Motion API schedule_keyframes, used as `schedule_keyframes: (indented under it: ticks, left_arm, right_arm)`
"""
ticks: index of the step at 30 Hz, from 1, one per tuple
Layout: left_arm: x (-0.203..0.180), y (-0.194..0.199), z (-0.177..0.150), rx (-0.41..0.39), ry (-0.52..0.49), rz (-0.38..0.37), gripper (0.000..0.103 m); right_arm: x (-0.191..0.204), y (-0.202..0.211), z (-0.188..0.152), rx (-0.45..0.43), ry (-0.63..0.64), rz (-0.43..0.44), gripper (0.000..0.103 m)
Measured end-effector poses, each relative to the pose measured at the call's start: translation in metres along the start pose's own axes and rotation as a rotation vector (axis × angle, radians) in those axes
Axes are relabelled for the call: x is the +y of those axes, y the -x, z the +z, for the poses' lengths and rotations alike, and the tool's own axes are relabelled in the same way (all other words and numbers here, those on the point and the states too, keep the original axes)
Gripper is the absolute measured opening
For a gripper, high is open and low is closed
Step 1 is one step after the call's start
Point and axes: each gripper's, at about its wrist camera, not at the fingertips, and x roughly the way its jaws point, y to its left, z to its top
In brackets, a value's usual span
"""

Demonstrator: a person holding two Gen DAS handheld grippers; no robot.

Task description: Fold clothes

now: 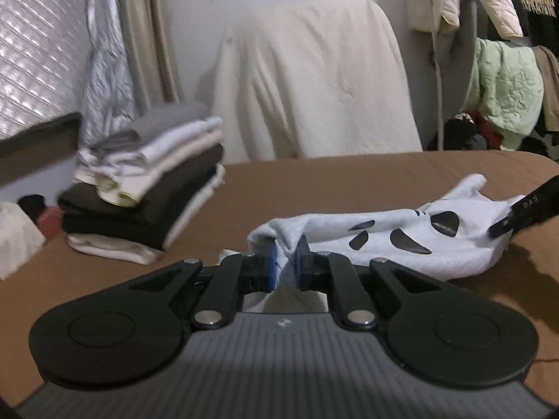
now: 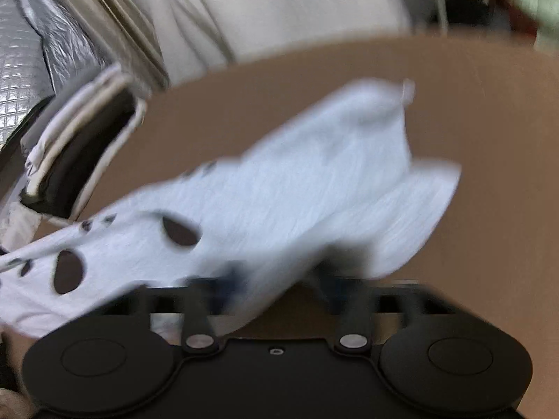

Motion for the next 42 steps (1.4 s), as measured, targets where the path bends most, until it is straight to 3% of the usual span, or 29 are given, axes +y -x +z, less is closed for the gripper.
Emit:
schedule_keyframes:
  ticks: [3, 7, 8, 11, 13, 14, 17, 19, 21, 23, 25, 27, 28, 29, 32, 36, 38, 39, 42]
  left_arm:
    - [0.009, 0.026, 0.012, -0.052, 0.017, 0.003, 0.010]
    - [0.020, 0.060, 0.028, -0.121, 0.041, 0.007, 0.010]
    - [0.025, 0.070, 0.030, -0.106, 0.057, -0.024, 0.010]
    - [0.045, 0.089, 0.027, -0.003, 0.145, -0.116, 0.010]
    - [0.060, 0.095, 0.019, 0.077, 0.223, -0.197, 0.009]
    - [0.064, 0.093, 0.013, 0.134, 0.244, -0.248, 0.010]
    - [0.064, 0.076, -0.008, 0.334, 0.262, -0.343, 0.011]
    - [0.061, 0.065, -0.019, 0.408, 0.254, -0.328, 0.014]
    - [0.064, 0.059, -0.019, 0.425, 0.254, -0.291, 0.018]
    - [0.076, 0.060, -0.010, 0.388, 0.304, -0.263, 0.028]
    - [0.089, 0.069, 0.005, 0.321, 0.351, -0.279, 0.030]
    - [0.097, 0.080, 0.022, 0.246, 0.361, -0.297, 0.046]
    - [0.101, 0.085, 0.030, 0.209, 0.365, -0.306, 0.062]
    - [0.102, 0.080, 0.037, 0.197, 0.342, -0.259, 0.072]
    - [0.108, 0.035, 0.040, 0.264, 0.272, -0.054, 0.074]
    - [0.141, -0.057, 0.016, 0.410, 0.429, 0.036, 0.074]
    - [0.140, -0.093, 0.007, 0.490, 0.411, 0.144, 0.078]
    - [0.136, -0.108, 0.006, 0.524, 0.357, 0.178, 0.078]
    - [0.121, -0.119, -0.006, 0.504, 0.248, 0.131, 0.081]
  right_arm:
    - [0.022, 0.033, 0.004, -0.144, 0.123, -0.050, 0.009]
    - [0.037, 0.080, 0.015, -0.216, 0.149, 0.031, 0.007]
    - [0.041, 0.095, 0.018, -0.223, 0.158, 0.041, 0.005]
    - [0.045, 0.144, 0.013, -0.324, 0.208, 0.005, 0.000]
    - [0.052, 0.172, 0.006, -0.421, 0.300, -0.176, 0.000]
    - [0.052, 0.181, 0.005, -0.429, 0.328, -0.222, 0.000]
    - [0.026, 0.195, 0.007, -0.374, 0.240, -0.123, 0.003]
    - [0.006, 0.185, 0.011, -0.326, 0.137, -0.053, 0.009]
    - [-0.005, 0.162, 0.013, -0.260, 0.095, -0.053, 0.011]
    - [-0.012, 0.135, 0.014, -0.194, 0.090, -0.089, 0.014]
    - [-0.015, 0.117, 0.012, -0.158, 0.109, -0.115, 0.014]
    - [-0.018, 0.100, 0.009, -0.123, 0.126, -0.140, 0.020]
    - [-0.018, 0.094, 0.009, -0.113, 0.121, -0.141, 0.022]
    - [-0.018, 0.088, 0.008, -0.104, 0.116, -0.142, 0.023]
    - [-0.004, 0.071, 0.001, -0.066, 0.122, -0.104, 0.024]
    - [0.035, 0.055, -0.012, -0.047, 0.289, -0.105, 0.049]
    - [0.052, 0.056, -0.018, -0.075, 0.396, -0.126, 0.052]
    - [0.055, 0.058, -0.019, -0.084, 0.416, -0.084, 0.052]
    - [0.055, 0.062, -0.013, -0.076, 0.406, 0.019, 0.062]
